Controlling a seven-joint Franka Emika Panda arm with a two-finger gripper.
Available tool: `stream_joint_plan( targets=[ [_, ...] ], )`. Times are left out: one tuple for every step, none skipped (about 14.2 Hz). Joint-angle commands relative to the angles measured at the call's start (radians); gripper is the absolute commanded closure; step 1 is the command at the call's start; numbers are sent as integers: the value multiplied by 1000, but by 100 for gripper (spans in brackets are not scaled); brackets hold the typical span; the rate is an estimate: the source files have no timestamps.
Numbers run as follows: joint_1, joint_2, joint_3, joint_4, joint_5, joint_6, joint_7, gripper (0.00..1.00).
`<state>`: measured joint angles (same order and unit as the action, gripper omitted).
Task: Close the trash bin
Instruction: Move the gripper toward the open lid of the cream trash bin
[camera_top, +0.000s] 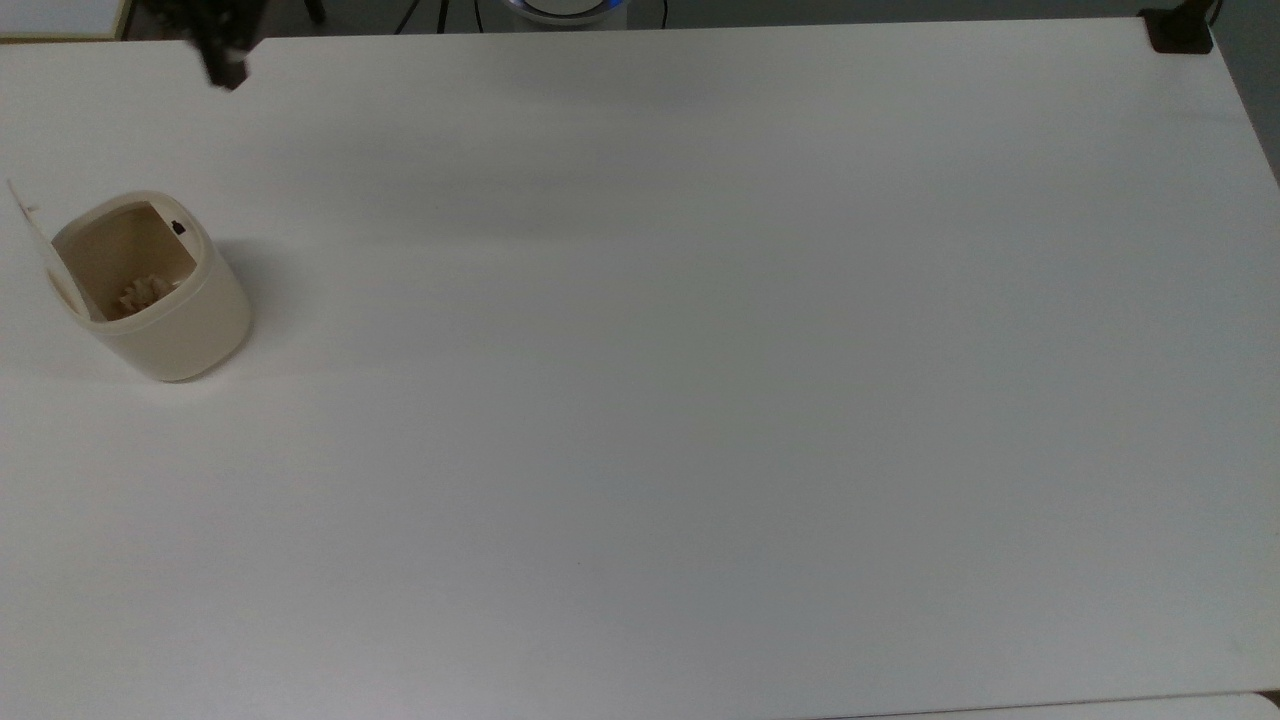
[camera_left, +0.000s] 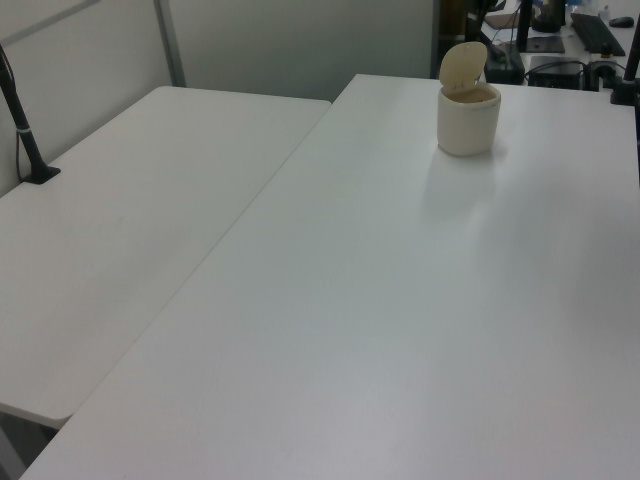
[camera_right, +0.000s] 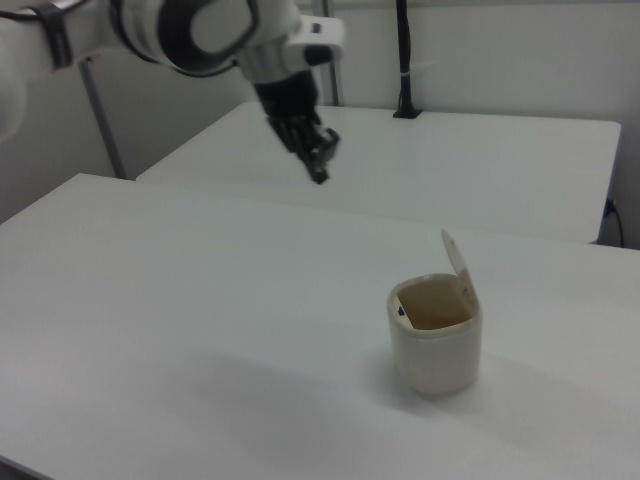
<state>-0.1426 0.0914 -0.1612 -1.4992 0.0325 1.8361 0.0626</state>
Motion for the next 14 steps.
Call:
stream_joint_plan(
  targets=[
    [-51, 88, 0, 10, 4, 172, 89, 91],
    [-69, 90, 0, 7, 4, 210, 109, 93],
    [-87, 91, 0, 4, 4, 260, 137, 95],
    [-101, 105, -1, 4, 1, 305, 163, 95],
    [-130, 117, 0, 5, -11, 349, 195, 97],
    [-165, 122, -1, 7, -17, 392, 203, 97],
    [-184, 123, 0, 5, -17, 423, 204, 96],
    [-190, 125, 0, 5, -19, 426, 203, 96],
    [-190, 142, -1, 5, -28, 427, 203, 96],
    [-190, 154, -1, 5, -37, 427, 204, 96],
    [-190, 168, -3, 5, -40, 427, 203, 96],
    [-190, 191, -1, 7, -40, 427, 203, 96],
    [-192, 197, -3, 7, -39, 428, 203, 96],
    [-198, 198, -3, 5, -39, 428, 203, 96]
  ],
)
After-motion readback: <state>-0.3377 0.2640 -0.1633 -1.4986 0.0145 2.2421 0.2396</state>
